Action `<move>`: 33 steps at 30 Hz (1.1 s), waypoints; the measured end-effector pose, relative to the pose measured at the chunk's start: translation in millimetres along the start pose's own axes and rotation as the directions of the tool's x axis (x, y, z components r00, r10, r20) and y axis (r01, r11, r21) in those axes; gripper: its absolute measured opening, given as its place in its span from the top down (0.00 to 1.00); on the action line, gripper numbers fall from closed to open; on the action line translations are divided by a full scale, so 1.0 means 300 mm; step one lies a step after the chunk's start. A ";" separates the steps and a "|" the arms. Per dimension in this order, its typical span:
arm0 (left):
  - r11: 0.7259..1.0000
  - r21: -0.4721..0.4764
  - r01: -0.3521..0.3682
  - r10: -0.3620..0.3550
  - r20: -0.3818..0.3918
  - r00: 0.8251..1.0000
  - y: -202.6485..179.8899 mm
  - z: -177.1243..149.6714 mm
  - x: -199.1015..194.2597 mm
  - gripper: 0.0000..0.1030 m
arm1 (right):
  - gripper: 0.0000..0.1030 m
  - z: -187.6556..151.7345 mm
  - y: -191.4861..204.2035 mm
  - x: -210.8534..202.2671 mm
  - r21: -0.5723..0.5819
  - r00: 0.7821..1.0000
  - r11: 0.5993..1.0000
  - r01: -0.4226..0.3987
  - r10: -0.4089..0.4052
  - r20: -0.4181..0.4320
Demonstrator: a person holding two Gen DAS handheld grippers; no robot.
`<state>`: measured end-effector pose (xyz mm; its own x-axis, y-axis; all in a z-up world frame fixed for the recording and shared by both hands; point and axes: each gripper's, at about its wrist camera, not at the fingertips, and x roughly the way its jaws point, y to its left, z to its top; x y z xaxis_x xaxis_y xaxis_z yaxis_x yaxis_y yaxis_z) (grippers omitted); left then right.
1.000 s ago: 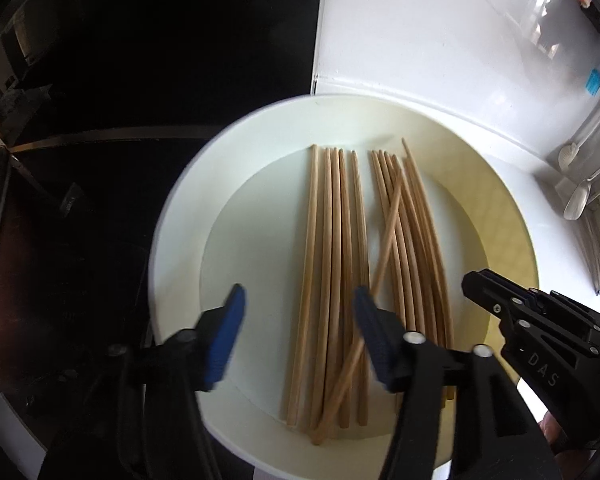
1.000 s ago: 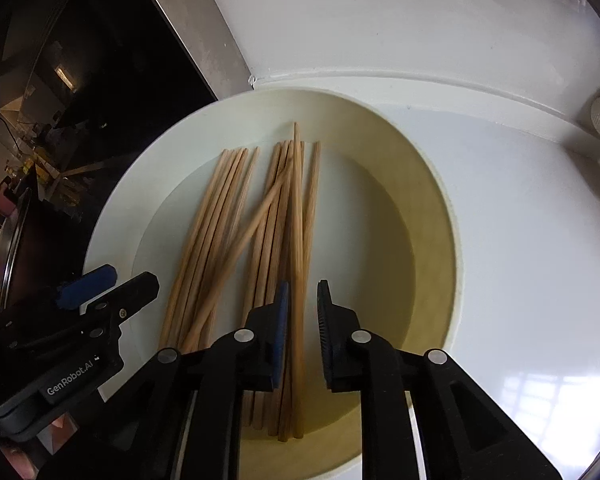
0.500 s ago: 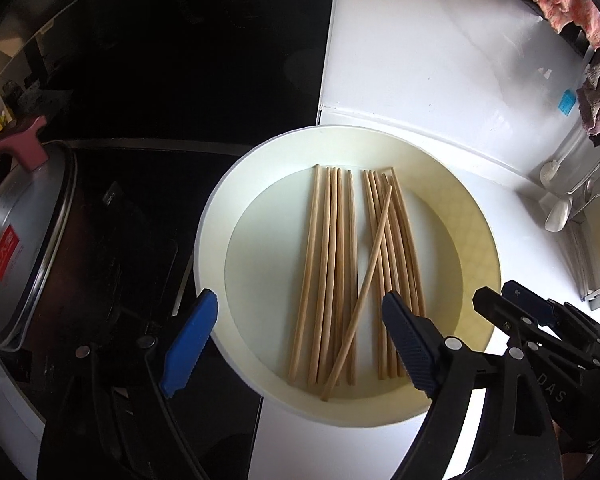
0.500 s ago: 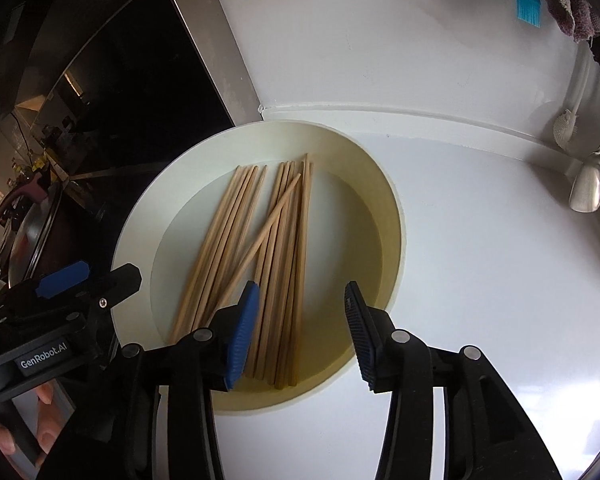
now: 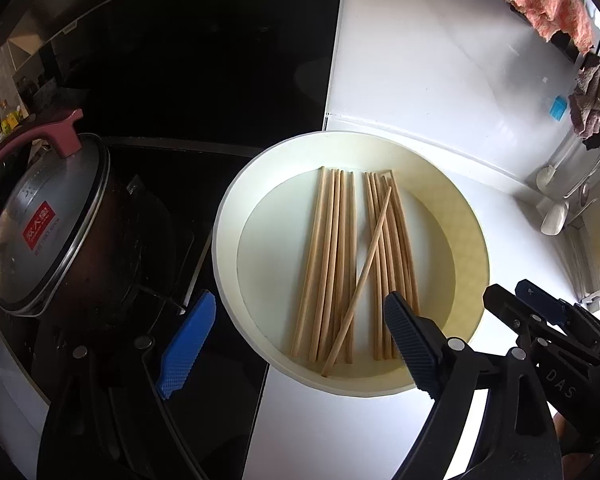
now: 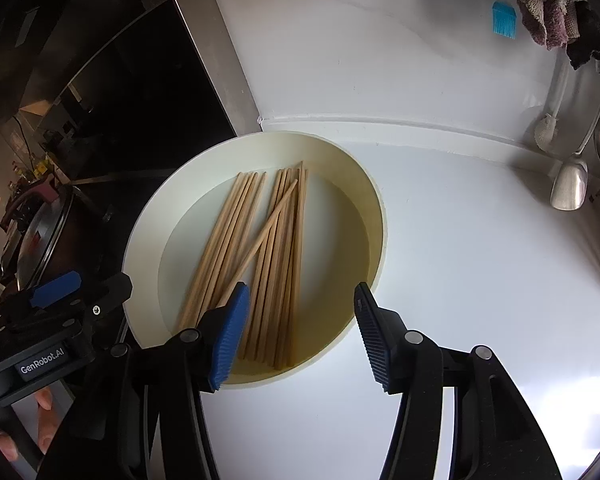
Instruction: Organize utensils
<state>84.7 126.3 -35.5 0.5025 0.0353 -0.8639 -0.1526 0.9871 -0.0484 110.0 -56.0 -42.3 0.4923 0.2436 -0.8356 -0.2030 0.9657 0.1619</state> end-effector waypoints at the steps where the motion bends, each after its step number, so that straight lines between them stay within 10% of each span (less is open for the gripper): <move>1: 1.000 0.001 -0.002 0.002 0.002 1.000 -0.001 -0.002 -0.005 0.18 | 0.49 0.001 0.000 0.000 0.000 1.000 1.000 0.002 -0.002 0.001; 33: 1.000 0.009 -0.016 0.016 0.006 1.000 0.010 0.012 -0.012 0.18 | 0.47 -0.012 0.000 -0.021 0.007 1.000 1.000 0.007 -0.007 0.008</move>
<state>85.6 129.7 -30.6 0.5050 0.0521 -0.8615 -0.1532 0.9877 -0.0301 103.8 -58.0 -38.9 0.5006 0.2378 -0.8324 -0.1935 0.9679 0.1601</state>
